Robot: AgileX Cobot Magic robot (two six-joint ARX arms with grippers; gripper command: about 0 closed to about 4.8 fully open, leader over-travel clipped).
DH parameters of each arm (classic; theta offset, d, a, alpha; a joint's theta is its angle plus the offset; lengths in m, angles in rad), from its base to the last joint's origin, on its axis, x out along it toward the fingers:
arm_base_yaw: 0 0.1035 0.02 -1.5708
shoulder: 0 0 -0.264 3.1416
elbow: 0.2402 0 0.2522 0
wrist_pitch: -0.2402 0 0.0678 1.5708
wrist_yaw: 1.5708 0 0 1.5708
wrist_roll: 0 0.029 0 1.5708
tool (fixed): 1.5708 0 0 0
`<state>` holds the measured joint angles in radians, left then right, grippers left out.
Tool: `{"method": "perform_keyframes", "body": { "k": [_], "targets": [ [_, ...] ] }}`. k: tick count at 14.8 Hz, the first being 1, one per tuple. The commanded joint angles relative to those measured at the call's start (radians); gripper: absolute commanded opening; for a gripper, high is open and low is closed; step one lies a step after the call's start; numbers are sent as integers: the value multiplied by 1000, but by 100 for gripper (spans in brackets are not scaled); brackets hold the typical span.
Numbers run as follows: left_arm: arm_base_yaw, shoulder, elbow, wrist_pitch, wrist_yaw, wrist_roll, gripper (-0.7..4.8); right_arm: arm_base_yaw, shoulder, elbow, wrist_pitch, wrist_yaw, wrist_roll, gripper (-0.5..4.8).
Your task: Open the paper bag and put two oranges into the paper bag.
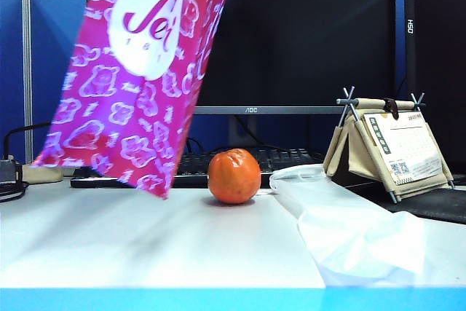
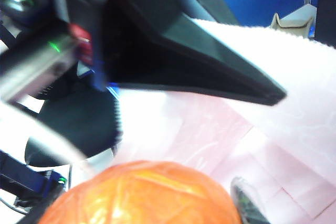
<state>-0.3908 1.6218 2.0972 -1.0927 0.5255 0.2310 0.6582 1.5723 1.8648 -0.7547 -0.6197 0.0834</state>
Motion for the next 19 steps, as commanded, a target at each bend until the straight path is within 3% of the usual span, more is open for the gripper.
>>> {"method": "perform_keyframes", "body": {
  "k": [1,3,4,5,9,10,11,12,16,19],
  "targets": [
    [1,-5,6,72,65,-49,-6,-1,0,6,-20,45,-35,-5],
    [1,-5,6,86,84,-60,-5,-1,1,6,-19,45,-35,8],
    [1,-5,6,87,84,-60,-5,-1,1,6,-19,45,-35,44],
    [1,-5,6,89,84,-62,-6,-1,0,7,-19,45,-34,143],
    [1,-5,6,109,84,-75,-5,0,0,7,-19,43,-30,310],
    [1,-5,6,113,84,-75,24,-1,0,7,-19,43,-22,384],
    [1,-5,6,117,82,-75,67,-1,0,7,-19,44,-6,420],
    [2,-5,6,123,81,-76,73,-1,0,7,-19,45,-4,446],
    [2,-5,4,175,72,-91,81,-1,-1,9,4,45,19,446],
    [3,-5,4,213,-26,-90,78,-14,-38,9,76,74,37,440]
  ]
}}
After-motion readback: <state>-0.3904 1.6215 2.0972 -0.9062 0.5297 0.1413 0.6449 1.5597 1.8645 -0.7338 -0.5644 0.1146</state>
